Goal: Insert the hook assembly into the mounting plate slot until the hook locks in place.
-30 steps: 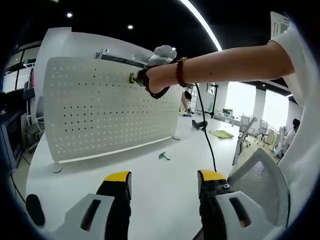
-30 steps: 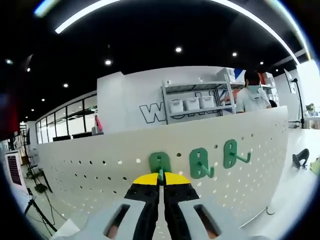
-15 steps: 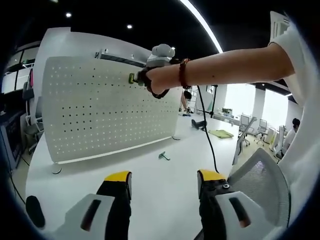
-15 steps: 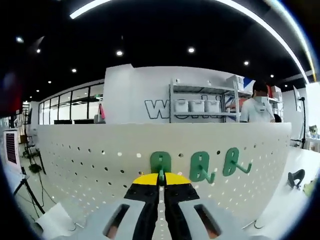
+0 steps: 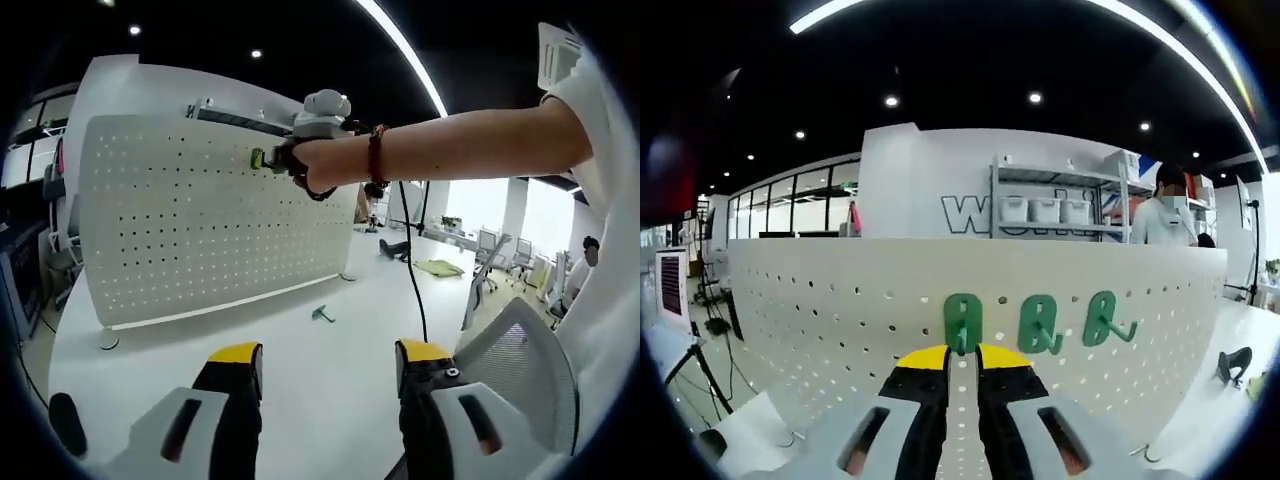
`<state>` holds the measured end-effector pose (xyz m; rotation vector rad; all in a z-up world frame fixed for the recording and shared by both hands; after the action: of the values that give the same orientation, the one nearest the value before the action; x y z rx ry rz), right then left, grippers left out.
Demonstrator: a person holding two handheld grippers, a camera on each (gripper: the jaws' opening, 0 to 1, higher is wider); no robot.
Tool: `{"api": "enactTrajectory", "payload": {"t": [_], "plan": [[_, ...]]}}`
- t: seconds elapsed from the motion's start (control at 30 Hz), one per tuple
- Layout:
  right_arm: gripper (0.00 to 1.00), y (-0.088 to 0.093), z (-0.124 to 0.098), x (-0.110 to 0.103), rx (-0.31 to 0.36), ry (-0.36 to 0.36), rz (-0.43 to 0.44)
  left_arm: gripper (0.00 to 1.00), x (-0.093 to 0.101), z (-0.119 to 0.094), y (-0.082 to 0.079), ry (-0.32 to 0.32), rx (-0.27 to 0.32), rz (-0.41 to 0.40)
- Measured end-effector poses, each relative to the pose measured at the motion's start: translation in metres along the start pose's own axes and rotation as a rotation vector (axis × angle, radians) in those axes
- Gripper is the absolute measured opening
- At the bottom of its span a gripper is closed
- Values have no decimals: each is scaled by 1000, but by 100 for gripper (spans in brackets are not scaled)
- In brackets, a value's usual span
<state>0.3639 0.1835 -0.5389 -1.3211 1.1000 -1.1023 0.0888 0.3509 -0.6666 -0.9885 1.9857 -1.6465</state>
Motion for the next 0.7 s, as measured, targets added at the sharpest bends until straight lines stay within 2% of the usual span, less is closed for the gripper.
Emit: {"api": "enactTrajectory", "payload": {"t": [0.07, 0.4, 0.7], "plan": [[9, 2, -7, -1, -5, -2, -19, 56, 2, -1, -1, 2, 2, 2], [10, 9, -25, -3, -5, -42, -4, 57, 10, -9, -4, -19, 7, 15], [10, 23, -40, 9, -19, -67, 8, 57, 19, -8, -6, -34, 7, 28]]}}
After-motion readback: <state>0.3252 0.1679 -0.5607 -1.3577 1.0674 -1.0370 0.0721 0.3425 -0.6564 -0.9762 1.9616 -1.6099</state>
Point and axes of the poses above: the point that each gripper's makers call its tool centre point, and the gripper's own axes: z roughly forward along the fingers, x roughly to its right, y roughly out of its underside, the point moved 4 cm from there along -z, roughly backward along the fingers, and after that the axes turned 5 degrees about -y, right-handed, at the moved point
